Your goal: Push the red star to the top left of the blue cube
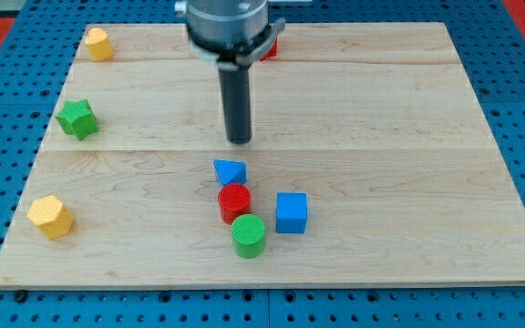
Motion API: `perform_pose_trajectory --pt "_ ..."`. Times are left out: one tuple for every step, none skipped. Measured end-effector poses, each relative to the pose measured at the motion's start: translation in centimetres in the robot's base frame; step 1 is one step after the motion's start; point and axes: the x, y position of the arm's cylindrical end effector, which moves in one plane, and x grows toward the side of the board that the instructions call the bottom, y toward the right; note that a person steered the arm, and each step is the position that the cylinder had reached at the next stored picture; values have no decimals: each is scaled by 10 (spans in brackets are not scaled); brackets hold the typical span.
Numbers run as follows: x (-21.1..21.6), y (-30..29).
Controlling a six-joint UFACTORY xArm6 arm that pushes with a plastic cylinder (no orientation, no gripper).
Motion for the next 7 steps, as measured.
perform_pose_trajectory --pt "-91 43" --pt "-174 71" --pt "-202 42" --pt "-189 18" --pt "-154 17" --pt "-104 15" --pt "-55 14"
